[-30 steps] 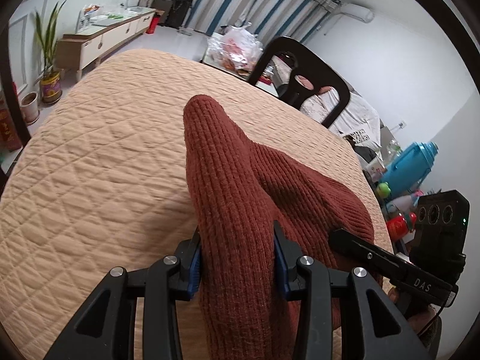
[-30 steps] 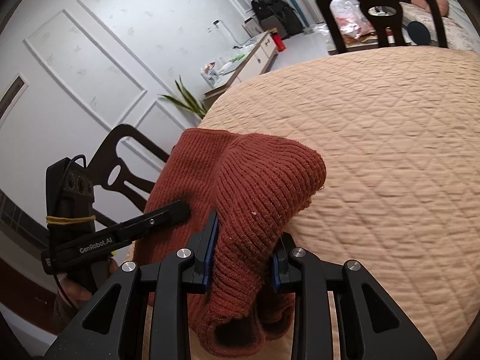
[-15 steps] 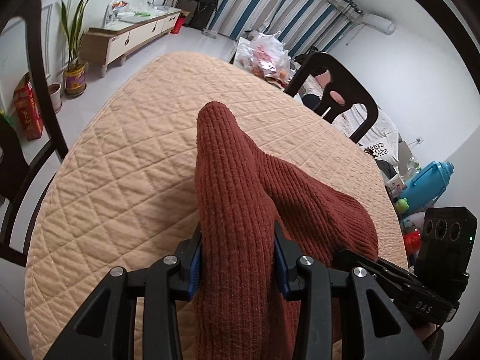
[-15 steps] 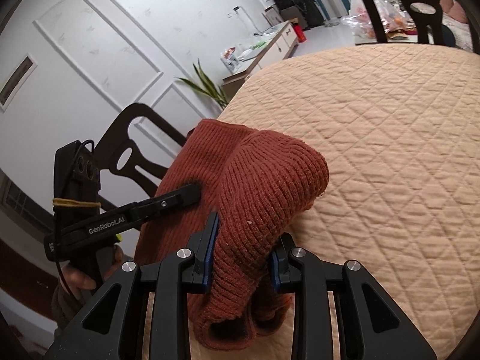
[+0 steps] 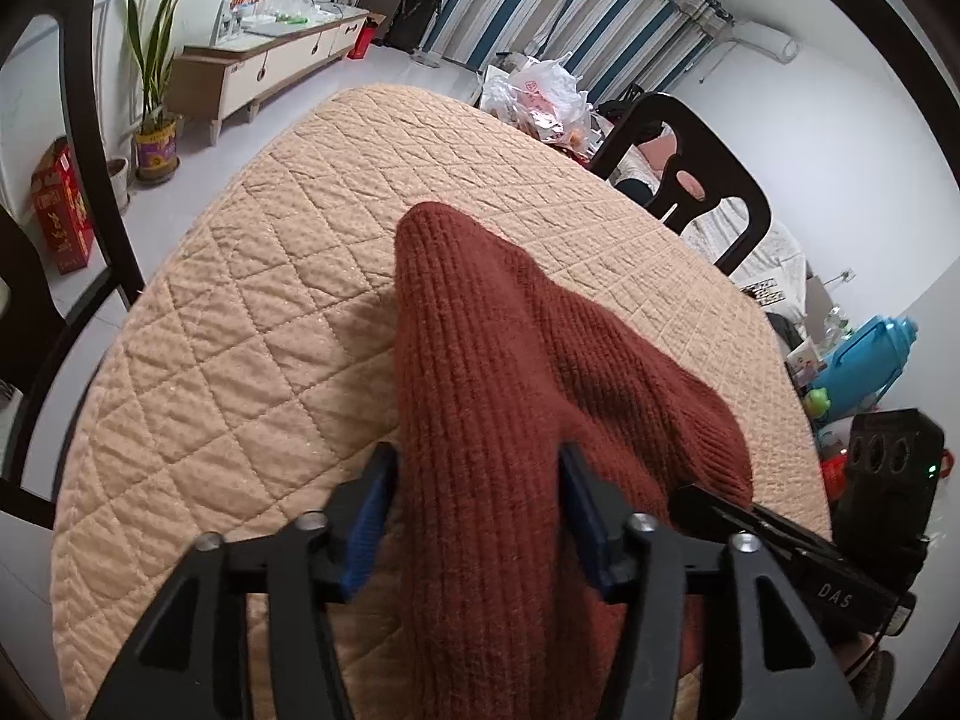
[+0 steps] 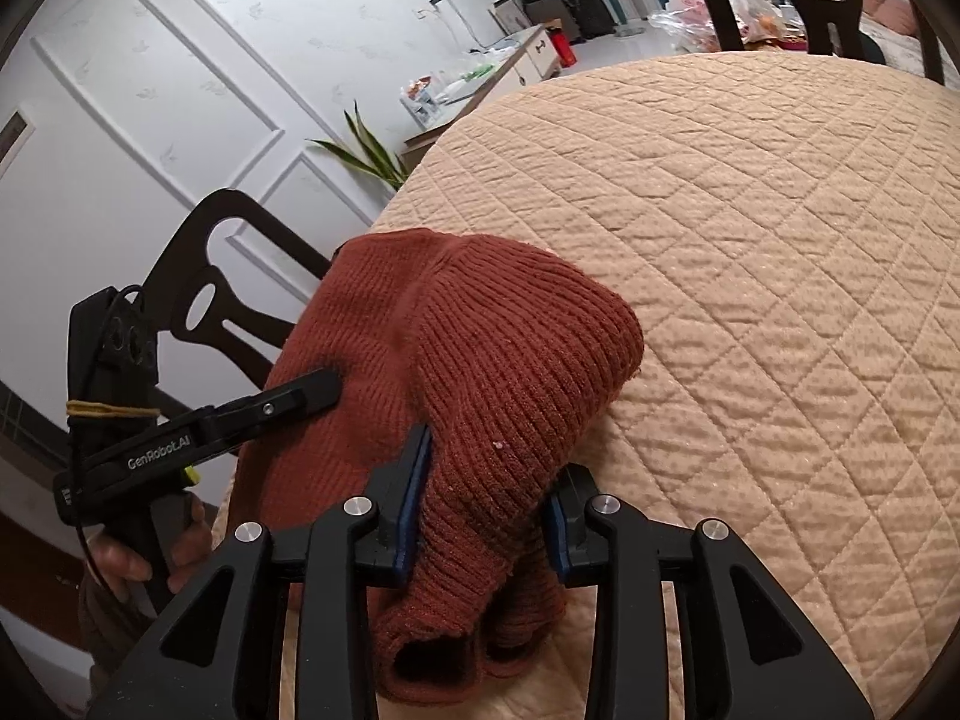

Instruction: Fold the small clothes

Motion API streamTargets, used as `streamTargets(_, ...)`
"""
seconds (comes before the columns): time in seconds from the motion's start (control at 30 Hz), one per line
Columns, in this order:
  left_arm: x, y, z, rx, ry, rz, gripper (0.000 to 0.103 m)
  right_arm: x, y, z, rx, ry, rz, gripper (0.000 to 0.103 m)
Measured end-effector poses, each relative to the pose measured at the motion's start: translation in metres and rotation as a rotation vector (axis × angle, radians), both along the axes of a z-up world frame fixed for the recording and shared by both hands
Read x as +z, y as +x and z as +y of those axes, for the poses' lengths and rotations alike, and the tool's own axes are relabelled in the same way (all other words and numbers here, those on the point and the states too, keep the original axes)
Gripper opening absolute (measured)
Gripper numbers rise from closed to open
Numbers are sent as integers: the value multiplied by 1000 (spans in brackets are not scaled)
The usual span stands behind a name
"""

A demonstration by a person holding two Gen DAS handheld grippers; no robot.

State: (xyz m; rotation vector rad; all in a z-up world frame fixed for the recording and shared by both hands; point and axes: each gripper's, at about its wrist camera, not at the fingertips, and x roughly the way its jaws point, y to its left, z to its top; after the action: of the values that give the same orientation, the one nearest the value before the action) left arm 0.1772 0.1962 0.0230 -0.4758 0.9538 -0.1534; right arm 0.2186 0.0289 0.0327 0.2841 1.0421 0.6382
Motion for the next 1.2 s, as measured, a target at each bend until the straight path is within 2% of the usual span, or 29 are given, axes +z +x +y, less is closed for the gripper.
streamTargets(0.1,1,-6,-1,3,25,-2,68,1,-4,0,-9,-28,-19,40)
streamTargets(0.17,4,-11,-4,8,57,1,75,4,-8,0,-9,-54,-40,43)
streamTargets(0.37,16,-35,-6,43,135,-37,86,15,-28,9,1,-131,-127,53)
streamTargets(0.5,24,-57,-9,68,204,-62,88,24,-49,11,-4,-180,-194,57)
streamTargets(0.57,26,-69,-12,78,217,-71,95,28,-60,12,-11,-205,-224,63)
streamTargets(0.6,26,-74,-14,81,221,-77,95,29,-66,12,-16,-219,-239,67)
streamTargets(0.9,20,-116,-36,93,372,-117,95,27,-108,3,-63,-311,-275,67)
streamTargets(1.0,13,-125,-37,102,372,-100,95,22,-120,1,-73,-378,-294,67)
streamTargets(1.2,-4,-137,-50,45,379,-47,95,9,-134,-10,-95,-393,-240,67)
